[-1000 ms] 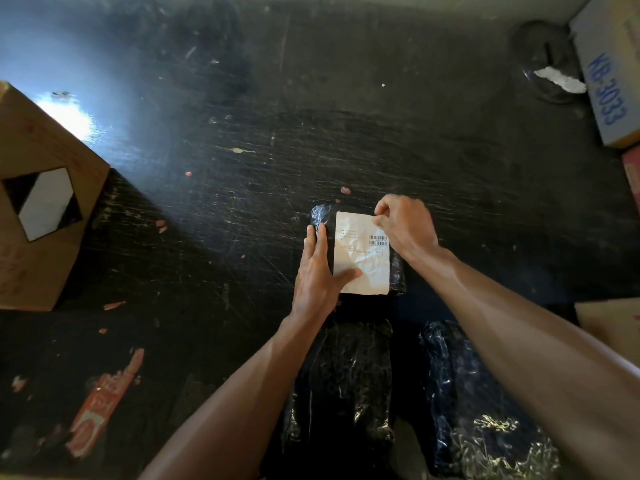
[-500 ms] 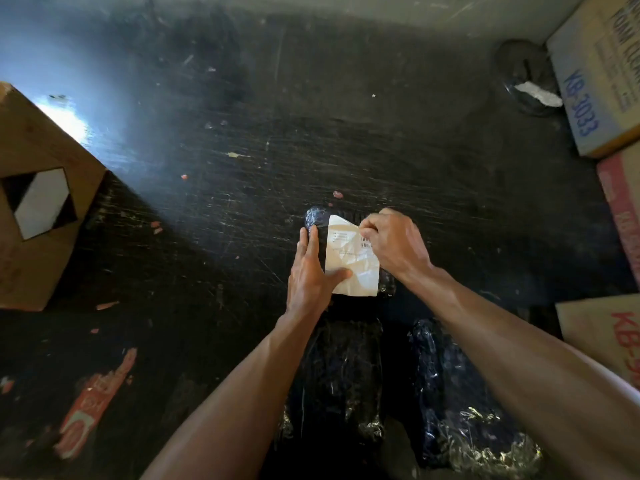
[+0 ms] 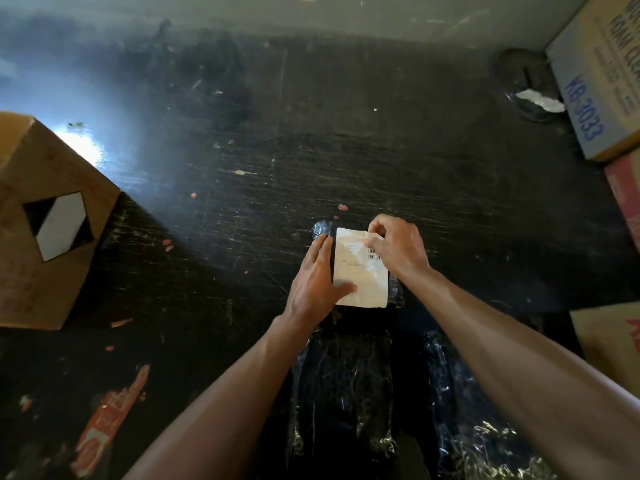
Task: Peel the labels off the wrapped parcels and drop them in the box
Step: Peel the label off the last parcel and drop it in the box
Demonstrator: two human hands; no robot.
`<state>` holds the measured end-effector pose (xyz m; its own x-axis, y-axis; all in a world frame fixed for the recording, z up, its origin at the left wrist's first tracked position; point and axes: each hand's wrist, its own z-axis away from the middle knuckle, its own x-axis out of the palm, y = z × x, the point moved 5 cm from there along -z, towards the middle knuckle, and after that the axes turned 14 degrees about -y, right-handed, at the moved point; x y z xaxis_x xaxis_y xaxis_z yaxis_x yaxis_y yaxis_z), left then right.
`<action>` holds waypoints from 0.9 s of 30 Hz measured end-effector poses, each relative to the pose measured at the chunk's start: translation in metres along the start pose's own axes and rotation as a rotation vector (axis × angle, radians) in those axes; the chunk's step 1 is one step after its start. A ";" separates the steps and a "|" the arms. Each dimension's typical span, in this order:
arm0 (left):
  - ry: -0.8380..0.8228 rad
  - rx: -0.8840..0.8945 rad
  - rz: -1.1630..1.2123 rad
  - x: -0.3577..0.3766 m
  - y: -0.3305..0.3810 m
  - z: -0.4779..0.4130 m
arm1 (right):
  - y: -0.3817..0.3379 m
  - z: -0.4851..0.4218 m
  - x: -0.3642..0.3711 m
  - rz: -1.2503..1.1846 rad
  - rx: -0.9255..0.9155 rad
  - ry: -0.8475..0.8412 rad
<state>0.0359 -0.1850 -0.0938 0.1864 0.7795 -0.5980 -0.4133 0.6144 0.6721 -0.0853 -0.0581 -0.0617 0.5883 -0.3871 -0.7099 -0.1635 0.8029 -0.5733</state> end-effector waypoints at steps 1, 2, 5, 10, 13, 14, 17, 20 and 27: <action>0.006 0.002 0.003 0.001 -0.001 0.000 | 0.001 -0.002 0.000 -0.006 0.002 -0.007; 0.011 0.007 0.005 0.003 -0.002 0.001 | 0.002 -0.004 0.000 -0.014 0.001 -0.017; 0.008 0.029 0.019 0.009 -0.003 0.006 | 0.001 -0.011 0.001 -0.034 0.021 -0.090; -0.037 0.079 -0.039 0.014 -0.001 0.009 | 0.000 -0.022 0.005 -0.005 0.018 -0.137; 0.025 0.061 -0.060 0.018 0.004 0.009 | 0.000 -0.018 0.005 -0.029 -0.009 -0.086; 0.049 0.050 -0.060 0.020 0.004 0.008 | 0.000 -0.016 0.004 -0.038 -0.026 -0.068; 0.070 0.032 -0.067 0.023 0.006 0.004 | 0.001 -0.009 0.001 -0.052 -0.080 -0.016; 0.072 0.022 -0.048 0.022 0.009 0.001 | 0.001 -0.003 -0.002 -0.050 -0.135 0.012; 0.071 0.006 -0.056 0.022 0.007 -0.005 | 0.000 0.016 -0.009 -0.050 -0.201 0.043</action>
<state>0.0328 -0.1646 -0.1045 0.1456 0.7334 -0.6640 -0.3982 0.6579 0.6392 -0.0782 -0.0475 -0.0490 0.5659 -0.4471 -0.6927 -0.2921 0.6769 -0.6756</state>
